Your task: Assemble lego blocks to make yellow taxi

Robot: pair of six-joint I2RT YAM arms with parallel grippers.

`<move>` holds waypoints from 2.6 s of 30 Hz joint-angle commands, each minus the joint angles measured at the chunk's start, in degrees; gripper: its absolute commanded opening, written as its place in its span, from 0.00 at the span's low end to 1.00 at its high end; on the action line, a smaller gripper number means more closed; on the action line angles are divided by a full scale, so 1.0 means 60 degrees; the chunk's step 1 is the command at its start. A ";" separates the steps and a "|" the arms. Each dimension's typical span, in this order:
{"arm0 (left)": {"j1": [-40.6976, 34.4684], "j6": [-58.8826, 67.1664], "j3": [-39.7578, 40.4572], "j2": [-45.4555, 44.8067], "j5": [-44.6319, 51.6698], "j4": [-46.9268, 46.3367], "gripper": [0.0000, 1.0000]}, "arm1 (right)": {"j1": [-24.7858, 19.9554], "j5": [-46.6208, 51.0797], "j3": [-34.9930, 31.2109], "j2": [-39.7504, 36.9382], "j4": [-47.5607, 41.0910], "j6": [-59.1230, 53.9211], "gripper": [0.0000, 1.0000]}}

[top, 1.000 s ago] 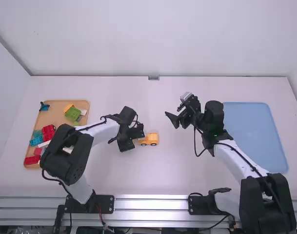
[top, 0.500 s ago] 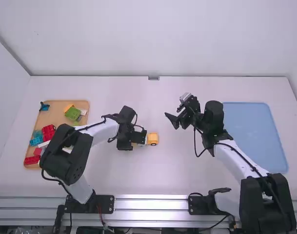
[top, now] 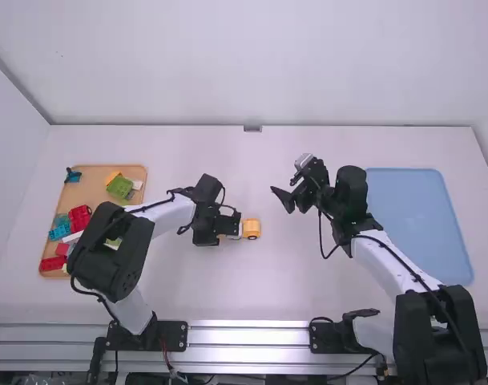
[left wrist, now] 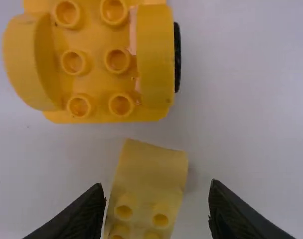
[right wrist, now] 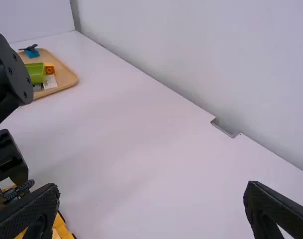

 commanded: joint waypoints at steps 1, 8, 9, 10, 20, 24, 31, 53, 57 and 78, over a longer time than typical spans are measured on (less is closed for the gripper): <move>0.0051 -0.0127 0.0164 0.0117 -0.0073 -0.0051 0.56 | 0.0000 -0.0066 -0.0004 0.0011 0.0007 0.0022 0.98; 0.0055 -0.0262 0.0153 0.0117 -0.0160 -0.0106 0.53 | 0.0091 -0.0069 -0.0004 0.0011 0.0007 0.0022 0.98; 0.0036 -0.0266 0.0146 0.0117 -0.0229 -0.0106 0.52 | 0.0087 -0.0066 -0.0004 0.0011 0.0011 0.0018 0.98; 0.0033 -0.0266 0.0142 0.0117 -0.0237 -0.0106 0.52 | 0.0084 -0.0062 -0.0004 0.0011 0.0011 0.0018 0.98; 0.0018 -0.0270 -0.0233 0.0124 -0.0284 0.0277 0.47 | 0.0062 -0.0062 -0.0004 0.0011 0.0011 0.0025 0.98; 0.0018 -0.0291 -0.0302 0.0124 -0.0284 0.0288 0.50 | 0.0062 -0.0066 -0.0004 0.0011 0.0015 0.0022 0.98; 0.0022 -0.0270 -0.0375 0.0124 -0.0186 0.0419 0.52 | 0.0062 -0.0113 -0.0004 0.0011 0.0004 0.0025 0.99; 0.0018 -0.4401 -0.0397 0.0124 -0.0073 0.0426 0.26 | 0.0062 -0.0084 -0.0004 0.0011 0.0087 0.0011 0.98; 0.0018 -0.6113 -0.0397 0.0124 -0.0382 0.0703 0.34 | 0.0062 -0.0062 -0.0004 0.0011 0.0233 0.0022 0.98; 0.0098 -2.2768 -0.0339 0.0124 -0.0918 0.1064 0.02 | 0.0069 -0.0062 -0.0004 0.0011 0.0401 0.0015 0.98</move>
